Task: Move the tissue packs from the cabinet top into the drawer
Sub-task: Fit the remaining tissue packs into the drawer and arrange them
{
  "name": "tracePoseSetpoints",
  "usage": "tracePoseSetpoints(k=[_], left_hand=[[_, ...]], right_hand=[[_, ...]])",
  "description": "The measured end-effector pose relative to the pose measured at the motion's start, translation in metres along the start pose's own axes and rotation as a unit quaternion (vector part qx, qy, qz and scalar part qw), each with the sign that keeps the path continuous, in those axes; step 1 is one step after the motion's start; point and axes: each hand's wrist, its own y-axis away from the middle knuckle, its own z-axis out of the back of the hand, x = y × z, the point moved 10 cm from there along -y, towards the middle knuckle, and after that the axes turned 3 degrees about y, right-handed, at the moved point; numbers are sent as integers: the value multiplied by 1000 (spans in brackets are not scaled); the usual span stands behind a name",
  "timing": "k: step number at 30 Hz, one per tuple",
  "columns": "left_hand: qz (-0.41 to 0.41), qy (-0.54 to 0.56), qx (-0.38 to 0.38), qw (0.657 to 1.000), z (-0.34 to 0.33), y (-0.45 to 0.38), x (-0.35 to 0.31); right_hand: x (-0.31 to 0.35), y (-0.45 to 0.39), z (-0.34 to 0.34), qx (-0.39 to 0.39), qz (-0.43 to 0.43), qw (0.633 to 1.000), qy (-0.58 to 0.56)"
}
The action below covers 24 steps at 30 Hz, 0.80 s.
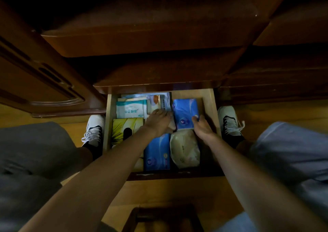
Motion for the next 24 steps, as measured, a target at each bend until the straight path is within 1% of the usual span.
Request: tracePoseSetpoints(k=[2,5,8,10,13,15,16,18,20,21,24], left_hand=[[1,39,-11,999,0,-1,0],[32,137,-22,990,1,3,11],[83,244,17,966,-1,3,22],[97,266,40,958,2,2,24],[61,226,47,971,4,0,22],[43,206,45,977,3,1,20],[38,199,38,979,3,2,20],[28,187,19,982,6,3,17],[20,169,-5,985,10,3,15],[15,141,-15,990,12,3,15],[0,-22,-7,1000,10,-1,15]], right_hand=[[5,-4,-2,-9,14,1000,22],[11,-7,-12,19,10,999,31],[7,-7,-13,42,-1,998,36],[10,-7,-11,36,11,999,32],[32,-4,-5,7,79,996,-36],[43,1,-7,27,112,988,-105],[45,2,-9,36,122,985,-119],[43,3,-11,38,128,986,-100],[41,0,-9,30,126,991,-45],[41,-1,-8,28,133,991,-14],[41,-4,-5,23,139,988,55]])
